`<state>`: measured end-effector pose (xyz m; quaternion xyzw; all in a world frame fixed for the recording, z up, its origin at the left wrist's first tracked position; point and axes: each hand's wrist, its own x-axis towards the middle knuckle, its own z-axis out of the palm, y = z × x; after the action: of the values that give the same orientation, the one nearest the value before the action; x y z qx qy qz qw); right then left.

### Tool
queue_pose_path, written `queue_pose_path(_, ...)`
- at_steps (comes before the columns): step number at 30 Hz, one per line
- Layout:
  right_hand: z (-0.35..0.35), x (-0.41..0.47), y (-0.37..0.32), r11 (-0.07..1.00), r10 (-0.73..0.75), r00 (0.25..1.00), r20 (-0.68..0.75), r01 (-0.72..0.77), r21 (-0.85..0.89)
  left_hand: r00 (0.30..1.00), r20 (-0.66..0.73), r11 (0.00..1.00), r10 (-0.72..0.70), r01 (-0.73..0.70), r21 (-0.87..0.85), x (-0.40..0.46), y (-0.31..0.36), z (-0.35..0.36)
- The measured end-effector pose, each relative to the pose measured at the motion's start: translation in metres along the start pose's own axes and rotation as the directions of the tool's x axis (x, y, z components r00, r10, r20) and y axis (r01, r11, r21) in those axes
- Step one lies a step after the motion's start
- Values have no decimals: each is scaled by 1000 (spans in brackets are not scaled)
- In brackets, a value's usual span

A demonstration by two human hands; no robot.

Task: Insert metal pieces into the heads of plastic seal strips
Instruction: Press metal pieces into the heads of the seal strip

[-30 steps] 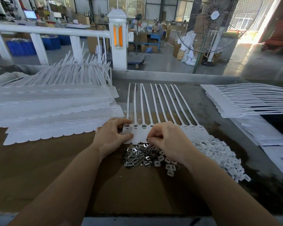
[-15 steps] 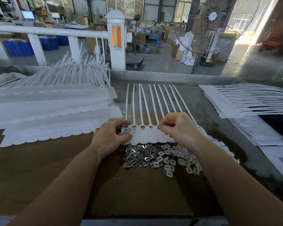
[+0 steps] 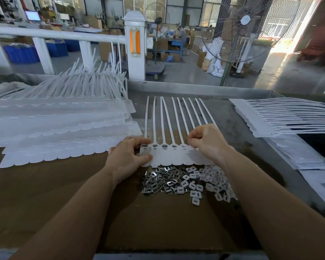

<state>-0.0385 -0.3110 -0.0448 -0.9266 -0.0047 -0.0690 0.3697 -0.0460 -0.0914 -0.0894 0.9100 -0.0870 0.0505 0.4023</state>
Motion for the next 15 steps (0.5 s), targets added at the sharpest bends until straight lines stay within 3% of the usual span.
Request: queue_pose_path(15, 10, 14, 2, 968, -8, 999, 45, 19, -251, 1000, 1, 999, 17, -17, 37, 2, -1, 0)
